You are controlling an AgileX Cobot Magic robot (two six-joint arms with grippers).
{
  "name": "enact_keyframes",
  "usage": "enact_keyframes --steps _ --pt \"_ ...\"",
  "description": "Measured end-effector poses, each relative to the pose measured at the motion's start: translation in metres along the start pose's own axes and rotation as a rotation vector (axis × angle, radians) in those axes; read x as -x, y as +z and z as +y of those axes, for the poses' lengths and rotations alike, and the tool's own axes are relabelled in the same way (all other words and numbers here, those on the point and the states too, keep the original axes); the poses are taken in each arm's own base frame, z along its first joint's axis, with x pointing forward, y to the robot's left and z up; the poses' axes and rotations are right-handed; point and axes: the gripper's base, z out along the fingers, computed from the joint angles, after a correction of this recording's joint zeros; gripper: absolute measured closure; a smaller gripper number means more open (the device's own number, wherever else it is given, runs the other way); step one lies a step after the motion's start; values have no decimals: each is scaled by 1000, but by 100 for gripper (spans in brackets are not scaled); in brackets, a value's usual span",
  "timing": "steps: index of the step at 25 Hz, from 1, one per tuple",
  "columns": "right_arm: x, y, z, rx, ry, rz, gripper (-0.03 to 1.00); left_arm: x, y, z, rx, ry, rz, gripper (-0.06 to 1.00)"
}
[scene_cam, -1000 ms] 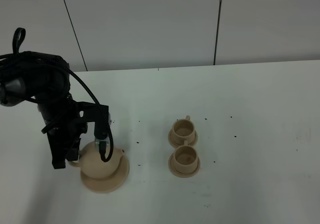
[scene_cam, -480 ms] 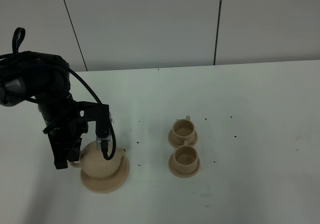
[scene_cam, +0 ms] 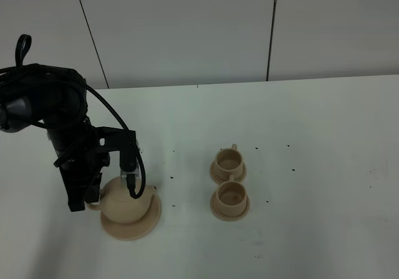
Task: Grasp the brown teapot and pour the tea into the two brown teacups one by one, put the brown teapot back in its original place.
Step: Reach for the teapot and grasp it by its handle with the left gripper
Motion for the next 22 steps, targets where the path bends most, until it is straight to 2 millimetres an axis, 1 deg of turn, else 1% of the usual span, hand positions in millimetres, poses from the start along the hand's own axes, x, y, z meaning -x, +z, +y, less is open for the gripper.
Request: enact_keyframes --steps 22 --pt "0 0 0 0 0 0 73 0 0 0 -3 -11 2 78"
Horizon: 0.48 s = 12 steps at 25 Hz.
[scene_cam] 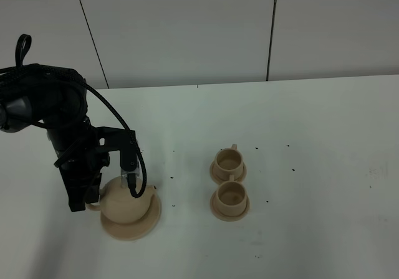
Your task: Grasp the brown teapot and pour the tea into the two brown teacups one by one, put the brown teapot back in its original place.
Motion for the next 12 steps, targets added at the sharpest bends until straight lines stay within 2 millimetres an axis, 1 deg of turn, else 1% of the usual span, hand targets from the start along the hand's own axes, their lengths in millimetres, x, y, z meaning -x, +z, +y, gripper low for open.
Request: enact_keyframes --steps 5,12 --pt "0 0 0 0 0 0 73 -1 -4 -1 11 -2 -4 78" --pt "0 0 0 0 0 0 73 -5 -29 -6 76 -6 -24 78"
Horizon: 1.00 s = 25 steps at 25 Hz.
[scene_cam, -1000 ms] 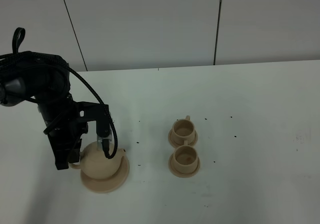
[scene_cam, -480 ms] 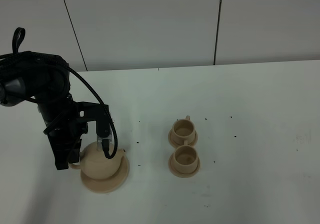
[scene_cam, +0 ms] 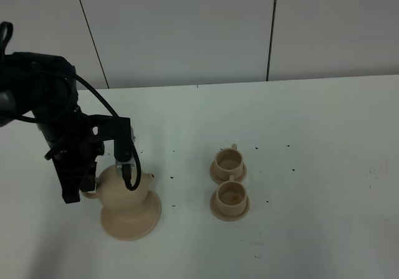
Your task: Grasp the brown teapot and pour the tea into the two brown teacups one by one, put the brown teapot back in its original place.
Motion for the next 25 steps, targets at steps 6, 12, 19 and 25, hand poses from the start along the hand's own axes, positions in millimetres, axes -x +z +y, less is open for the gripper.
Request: enact_keyframes --steps 6,12,19,25 --pt "0 0 0 0 0 0 73 -1 -5 -1 14 -1 -2 78" --pt "0 0 0 0 0 0 73 0 -5 1 33 -4 -13 78" --pt "0 0 0 0 0 0 73 1 -6 4 69 -27 -31 78" --pt "0 0 0 0 0 0 73 8 -25 14 121 -56 -104 78"
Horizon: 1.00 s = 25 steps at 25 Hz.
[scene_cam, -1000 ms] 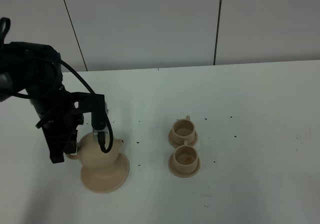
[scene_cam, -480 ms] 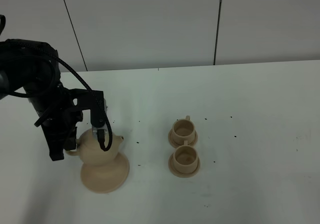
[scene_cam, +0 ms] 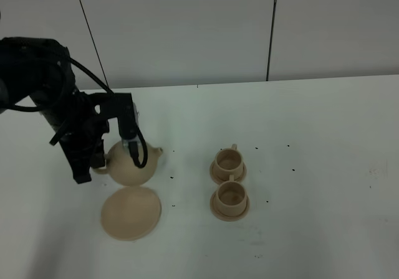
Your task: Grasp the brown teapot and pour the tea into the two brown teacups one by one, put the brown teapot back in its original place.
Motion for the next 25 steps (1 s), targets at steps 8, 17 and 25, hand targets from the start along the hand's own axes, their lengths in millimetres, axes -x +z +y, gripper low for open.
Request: enact_keyframes --steps 8,17,25 --pt "0 0 0 0 0 0 73 21 -3 19 -16 16 -11 78" --pt "0 0 0 0 0 0 73 67 0 44 8 79 -36 78" --pt "0 0 0 2 1 0 73 96 18 54 33 128 -57 78"
